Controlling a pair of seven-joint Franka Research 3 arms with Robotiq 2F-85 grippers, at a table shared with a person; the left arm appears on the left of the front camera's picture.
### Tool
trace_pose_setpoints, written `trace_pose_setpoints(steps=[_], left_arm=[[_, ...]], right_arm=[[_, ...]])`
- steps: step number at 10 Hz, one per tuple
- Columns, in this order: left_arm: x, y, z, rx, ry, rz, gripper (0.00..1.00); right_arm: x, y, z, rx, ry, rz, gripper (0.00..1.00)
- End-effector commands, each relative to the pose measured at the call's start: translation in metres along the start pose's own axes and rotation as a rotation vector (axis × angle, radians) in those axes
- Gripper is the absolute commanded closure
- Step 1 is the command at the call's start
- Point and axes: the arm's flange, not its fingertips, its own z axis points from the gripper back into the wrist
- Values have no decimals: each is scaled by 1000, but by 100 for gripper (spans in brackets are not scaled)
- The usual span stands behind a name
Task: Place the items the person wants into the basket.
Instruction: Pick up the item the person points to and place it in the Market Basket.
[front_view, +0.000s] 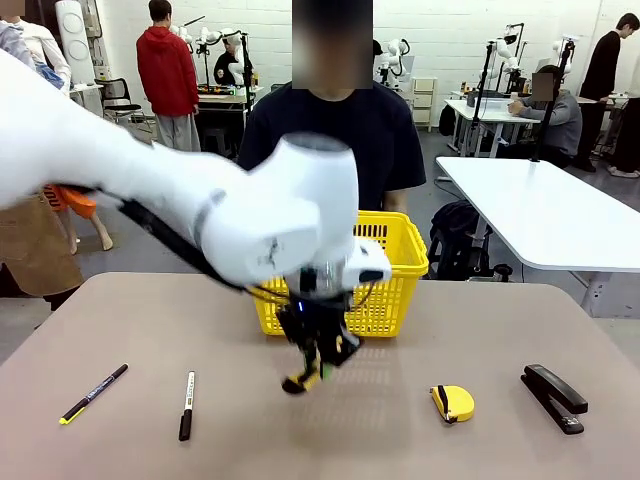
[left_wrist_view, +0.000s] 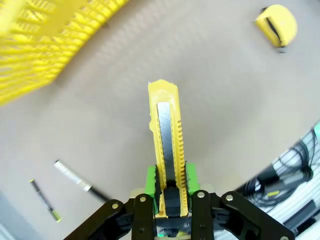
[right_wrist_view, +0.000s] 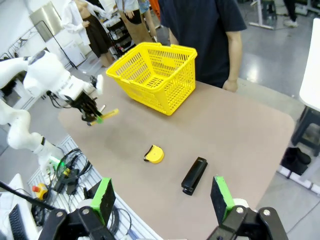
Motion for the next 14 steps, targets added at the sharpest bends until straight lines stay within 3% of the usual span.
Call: trace_pose_setpoints(steps=[1, 4, 6, 8, 11, 12, 13, 14], left_arm=[[22, 21, 60, 70, -35, -49, 100], [97, 51, 140, -14, -118, -121, 100], [149, 71, 146, -21, -129, -205, 100], [190, 88, 121, 10, -84, -207, 100], [206, 97, 85, 24, -32, -261, 100], [205, 96, 81, 26, -60, -303, 100], [199, 90, 86, 38, -112, -235, 100], [197, 96, 65, 3, -40, -239, 100]], right_arm=[[3, 0, 0, 16, -22, 14, 0], [3, 0, 0, 16, -22, 14, 0], [3, 0, 0, 16, -22, 14, 0], [3, 0, 0, 16, -22, 14, 0], [3, 0, 0, 16, -22, 14, 0], [3, 0, 0, 16, -22, 14, 0], [3, 0, 0, 16, -22, 14, 0], [3, 0, 0, 16, -22, 14, 0]])
